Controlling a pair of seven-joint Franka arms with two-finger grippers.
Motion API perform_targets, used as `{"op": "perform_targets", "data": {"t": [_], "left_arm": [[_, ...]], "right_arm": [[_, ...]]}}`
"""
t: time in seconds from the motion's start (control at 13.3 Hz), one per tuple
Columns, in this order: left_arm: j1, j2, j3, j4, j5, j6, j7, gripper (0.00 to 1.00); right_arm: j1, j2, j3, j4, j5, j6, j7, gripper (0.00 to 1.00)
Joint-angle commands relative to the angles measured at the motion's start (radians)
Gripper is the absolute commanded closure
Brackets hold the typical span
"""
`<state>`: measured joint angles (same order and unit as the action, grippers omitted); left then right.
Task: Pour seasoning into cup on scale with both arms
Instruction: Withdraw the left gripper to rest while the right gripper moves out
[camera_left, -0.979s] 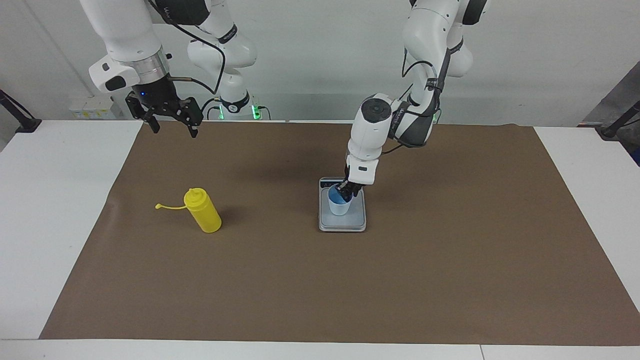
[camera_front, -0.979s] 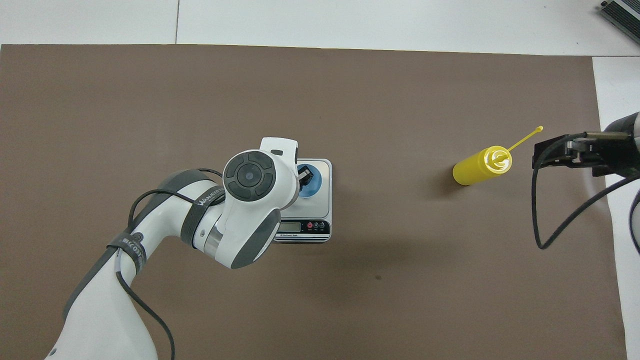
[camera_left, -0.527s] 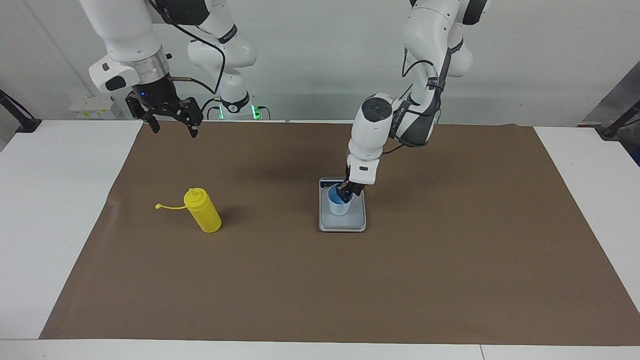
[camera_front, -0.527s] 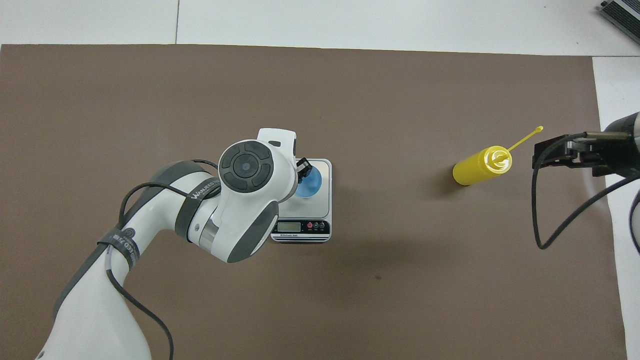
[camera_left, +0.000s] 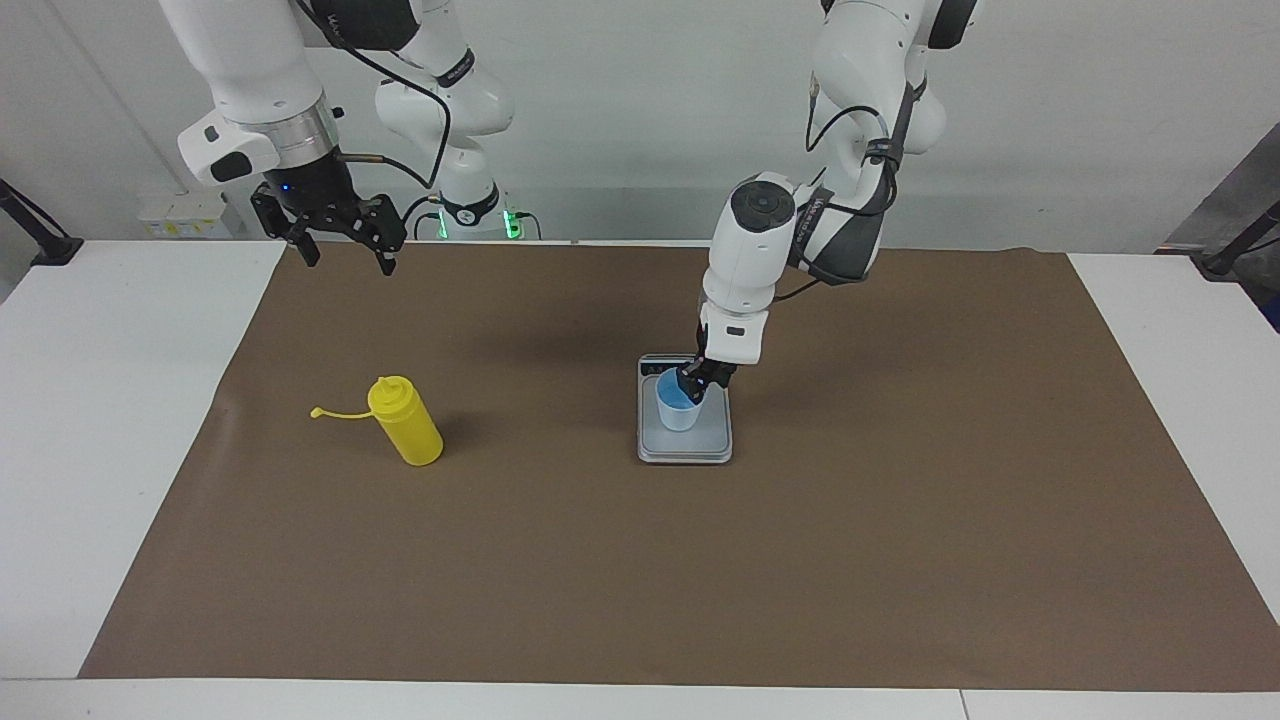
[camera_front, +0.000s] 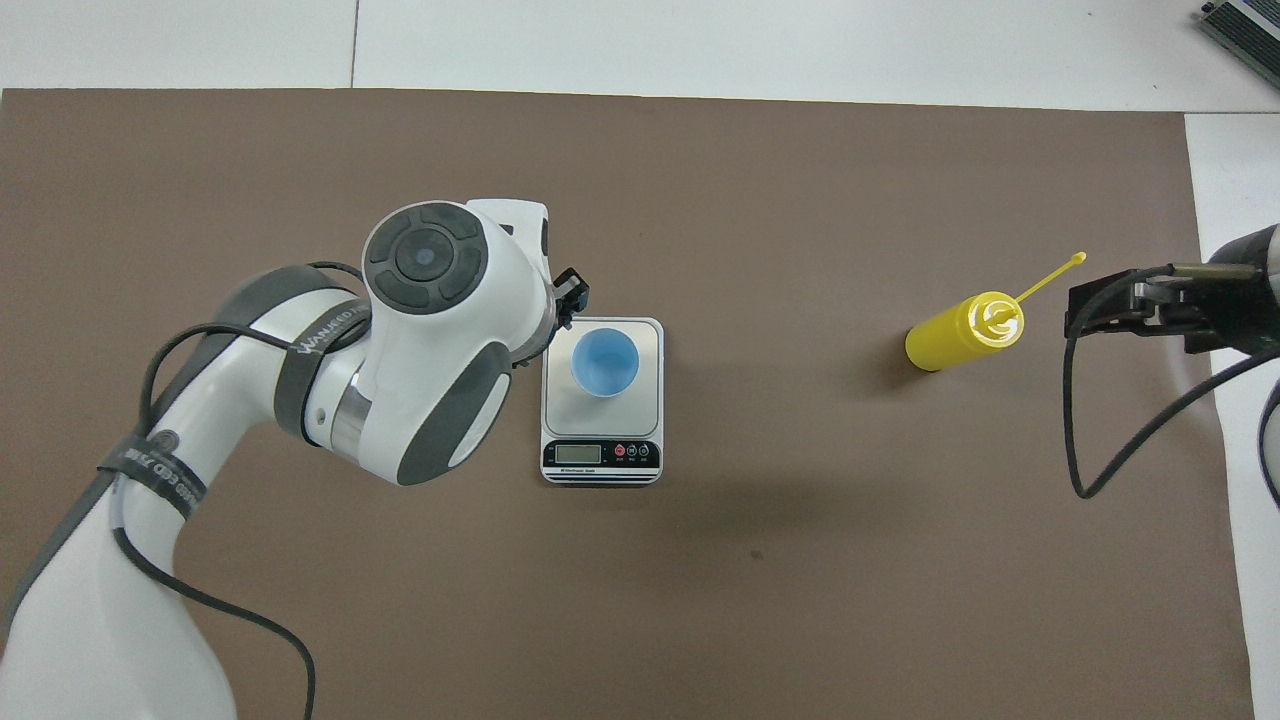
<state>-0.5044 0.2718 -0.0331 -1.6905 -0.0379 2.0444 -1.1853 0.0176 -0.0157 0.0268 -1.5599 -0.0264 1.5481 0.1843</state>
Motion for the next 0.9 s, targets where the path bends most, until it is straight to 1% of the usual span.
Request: {"op": "perform_targets", "data": {"t": [0.0,0.23,0.3,0.53,0.68,0.83], "left_arm": [[0.067,-0.005,-0.014,0.064,-0.016,-0.097,0.041,0.39],[0.139,-0.005,-0.014,0.115,-0.054,-0.188,0.151,0.39],[0.164,-0.005,-0.014,0.136,-0.054,-0.228,0.206,0.38],[0.256,-0.006,-0.014,0.181,-0.077,-0.335,0.387,0.37],[0.308,-0.023,-0.011,0.189,-0.083,-0.368,0.476,0.37],[0.349,-0.036,-0.011,0.189,-0.085,-0.394,0.565,0.37]], "right_arm": [[-0.002,-0.013,-0.005,-0.011,0.013,-0.014,-0.023,0.00],[-0.002,-0.015,-0.005,-0.022,0.013,-0.010,-0.043,0.00],[-0.004,-0.027,-0.007,-0.041,0.013,0.013,-0.078,0.00],[-0.045,-0.065,-0.007,-0.141,0.020,0.127,-0.227,0.00],[-0.085,-0.092,-0.007,-0.205,0.098,0.188,-0.316,0.00],[-0.119,-0.131,-0.007,-0.300,0.152,0.266,-0.440,0.00]]}}
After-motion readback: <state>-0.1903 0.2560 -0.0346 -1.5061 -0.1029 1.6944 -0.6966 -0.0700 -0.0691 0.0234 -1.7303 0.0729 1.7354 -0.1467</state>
